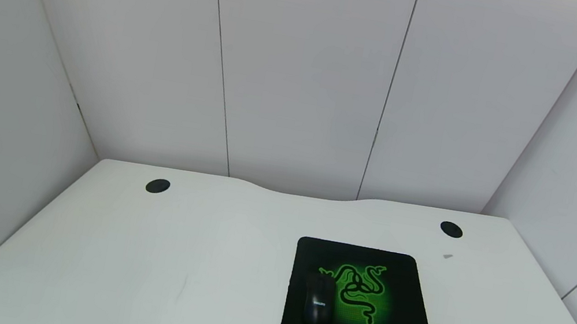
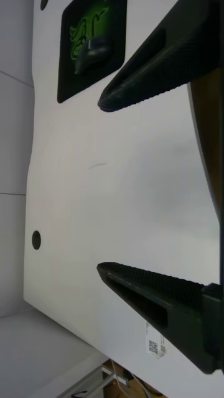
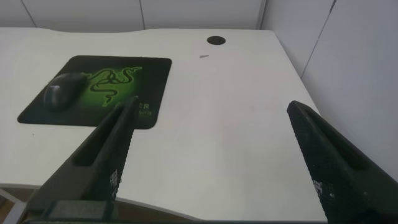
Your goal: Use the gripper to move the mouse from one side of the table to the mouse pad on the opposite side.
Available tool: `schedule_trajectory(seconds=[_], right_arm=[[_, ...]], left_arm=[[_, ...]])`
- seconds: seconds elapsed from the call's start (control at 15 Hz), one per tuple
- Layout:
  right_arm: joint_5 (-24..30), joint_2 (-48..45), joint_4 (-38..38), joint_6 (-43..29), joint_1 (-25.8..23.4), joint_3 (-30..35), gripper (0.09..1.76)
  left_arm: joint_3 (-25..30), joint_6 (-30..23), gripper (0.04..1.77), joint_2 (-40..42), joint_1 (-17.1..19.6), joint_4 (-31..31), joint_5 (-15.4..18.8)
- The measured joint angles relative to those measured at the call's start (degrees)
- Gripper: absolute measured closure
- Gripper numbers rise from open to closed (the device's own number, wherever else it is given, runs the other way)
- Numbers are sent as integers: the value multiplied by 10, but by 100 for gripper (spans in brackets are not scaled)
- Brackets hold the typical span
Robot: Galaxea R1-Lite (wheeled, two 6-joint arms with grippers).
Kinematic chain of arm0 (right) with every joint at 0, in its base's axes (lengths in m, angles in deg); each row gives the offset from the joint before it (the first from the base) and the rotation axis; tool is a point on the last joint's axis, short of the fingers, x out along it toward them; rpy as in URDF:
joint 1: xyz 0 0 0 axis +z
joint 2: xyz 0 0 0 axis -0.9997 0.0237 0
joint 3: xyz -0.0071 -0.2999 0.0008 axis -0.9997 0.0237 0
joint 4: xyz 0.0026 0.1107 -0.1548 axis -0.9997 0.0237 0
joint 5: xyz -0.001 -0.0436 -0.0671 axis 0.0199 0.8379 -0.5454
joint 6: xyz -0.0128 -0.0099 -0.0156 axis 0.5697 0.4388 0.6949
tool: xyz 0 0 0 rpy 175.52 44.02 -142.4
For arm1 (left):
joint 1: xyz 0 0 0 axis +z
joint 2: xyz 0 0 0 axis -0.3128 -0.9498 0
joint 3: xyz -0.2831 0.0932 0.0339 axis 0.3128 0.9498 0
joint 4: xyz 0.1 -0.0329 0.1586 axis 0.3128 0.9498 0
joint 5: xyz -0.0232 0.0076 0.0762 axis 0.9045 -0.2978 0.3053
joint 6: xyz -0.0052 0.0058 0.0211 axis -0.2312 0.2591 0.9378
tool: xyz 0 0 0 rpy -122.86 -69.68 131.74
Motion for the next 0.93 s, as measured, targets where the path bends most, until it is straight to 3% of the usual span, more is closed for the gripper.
schedule_trajectory(seconds=[0.93], right_arm=[[0,0,0,0,0,0,14]], left_arm=[[0,4,9,0,0,1,-1]])
